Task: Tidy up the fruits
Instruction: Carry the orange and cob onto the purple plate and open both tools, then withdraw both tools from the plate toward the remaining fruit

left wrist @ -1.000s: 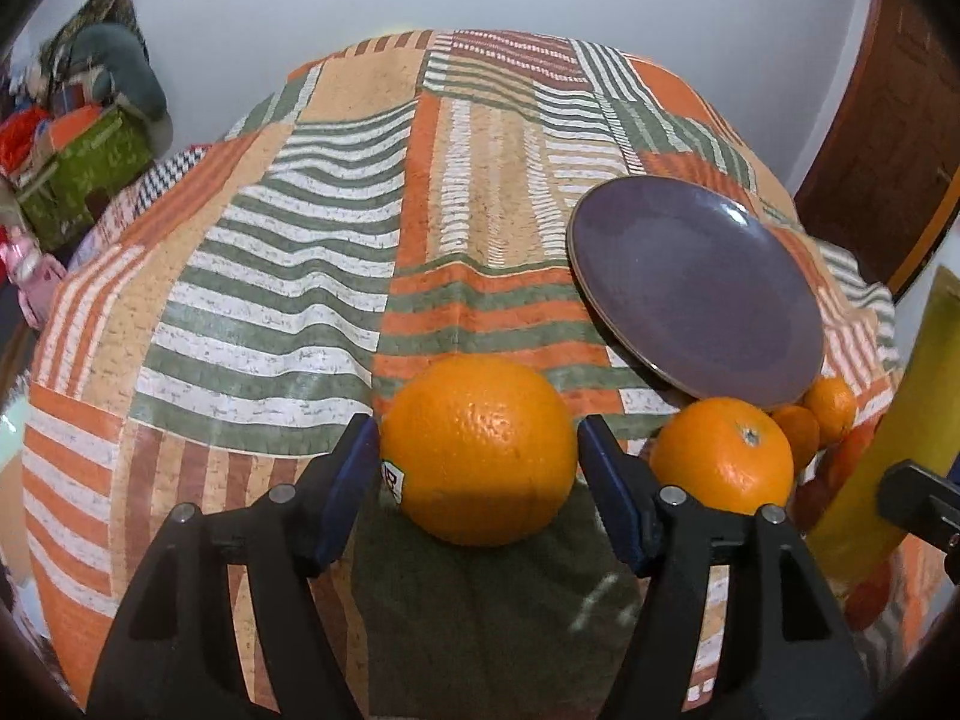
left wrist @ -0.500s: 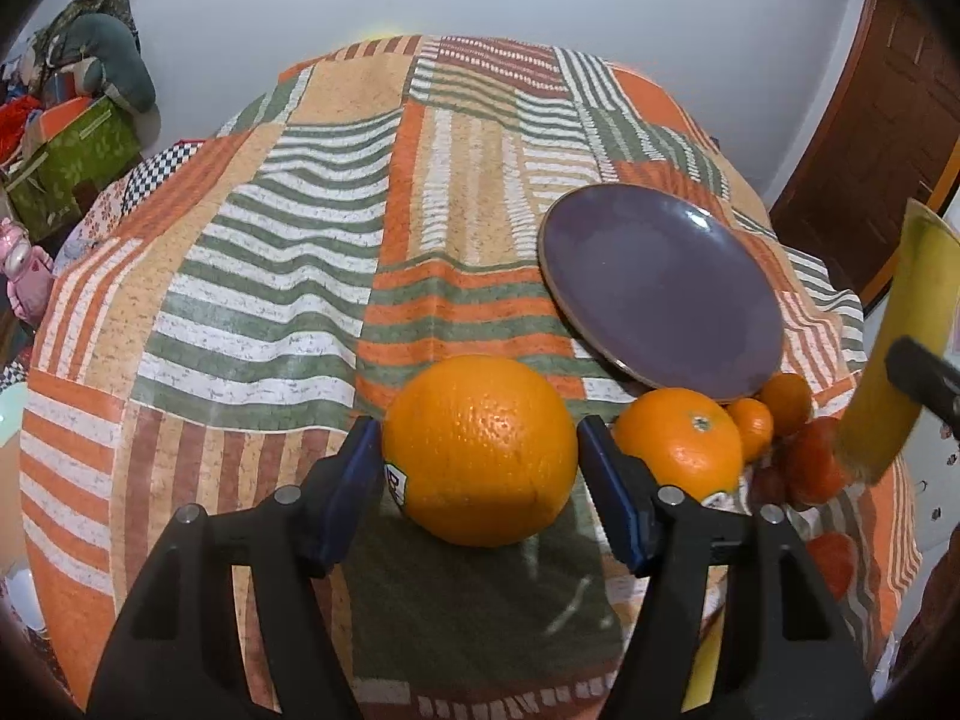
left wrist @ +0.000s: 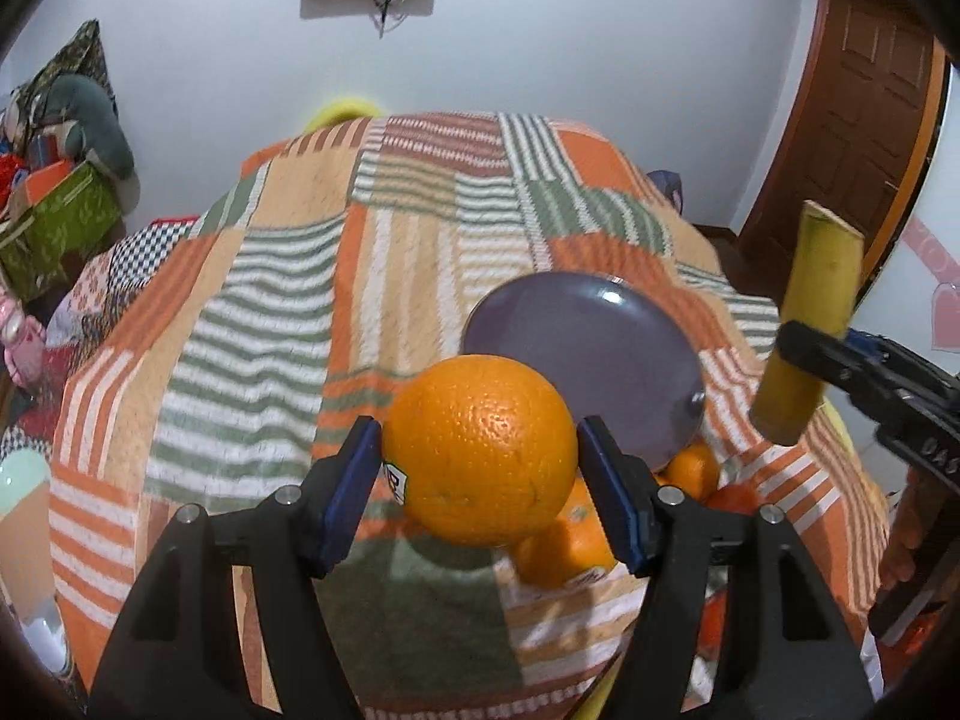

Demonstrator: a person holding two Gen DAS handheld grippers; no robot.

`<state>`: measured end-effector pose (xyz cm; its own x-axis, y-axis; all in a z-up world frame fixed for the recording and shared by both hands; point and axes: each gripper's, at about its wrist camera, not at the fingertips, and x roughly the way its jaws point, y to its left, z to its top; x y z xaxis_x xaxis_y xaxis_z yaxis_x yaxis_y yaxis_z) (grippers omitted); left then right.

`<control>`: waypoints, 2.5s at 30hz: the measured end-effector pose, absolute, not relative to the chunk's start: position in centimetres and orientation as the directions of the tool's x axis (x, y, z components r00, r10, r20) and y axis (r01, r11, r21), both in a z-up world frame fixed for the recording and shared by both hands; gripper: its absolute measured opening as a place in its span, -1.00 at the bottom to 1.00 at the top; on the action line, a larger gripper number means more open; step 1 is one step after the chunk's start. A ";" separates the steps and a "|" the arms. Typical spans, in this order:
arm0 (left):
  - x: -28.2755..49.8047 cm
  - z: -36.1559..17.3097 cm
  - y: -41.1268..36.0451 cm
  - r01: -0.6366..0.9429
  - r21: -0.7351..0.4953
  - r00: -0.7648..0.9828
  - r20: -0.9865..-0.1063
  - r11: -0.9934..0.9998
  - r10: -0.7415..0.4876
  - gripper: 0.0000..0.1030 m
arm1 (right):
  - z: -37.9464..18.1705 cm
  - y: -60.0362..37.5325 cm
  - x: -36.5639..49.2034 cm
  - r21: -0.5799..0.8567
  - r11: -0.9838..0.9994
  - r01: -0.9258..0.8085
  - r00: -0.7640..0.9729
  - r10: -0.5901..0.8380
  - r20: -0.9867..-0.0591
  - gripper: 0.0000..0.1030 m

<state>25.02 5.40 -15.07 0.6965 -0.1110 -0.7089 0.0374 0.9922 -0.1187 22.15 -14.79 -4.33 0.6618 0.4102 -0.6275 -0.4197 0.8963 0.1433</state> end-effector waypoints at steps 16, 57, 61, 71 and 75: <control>30.3 -15.2 3.1 0.073 -0.117 0.682 -0.719 0.990 -0.136 0.29 | -6.7 -13.5 26.6 0.088 0.882 -0.463 0.614 0.390 -0.686 -0.31; 36.1 -20.4 1.9 0.078 -0.128 0.553 -0.820 0.989 -0.150 0.37 | -13.2 -11.3 30.6 0.094 0.835 -0.542 0.425 0.369 -0.827 -0.32; 35.0 -19.2 1.4 0.086 -0.089 0.583 -0.803 0.992 -0.122 0.45 | -12.5 -11.7 30.3 0.099 0.849 -0.520 0.449 0.369 -0.814 -0.25; 30.7 -16.0 2.2 0.086 -0.089 0.618 -0.776 0.992 -0.123 0.46 | -9.3 -13.4 27.0 0.083 0.866 -0.493 0.508 0.364 -0.781 -0.12; 28.1 -14.8 2.7 0.080 -0.072 0.635 -0.765 0.994 -0.107 0.46 | -7.8 -13.7 24.9 0.075 0.865 -0.496 0.529 0.369 -0.764 -0.11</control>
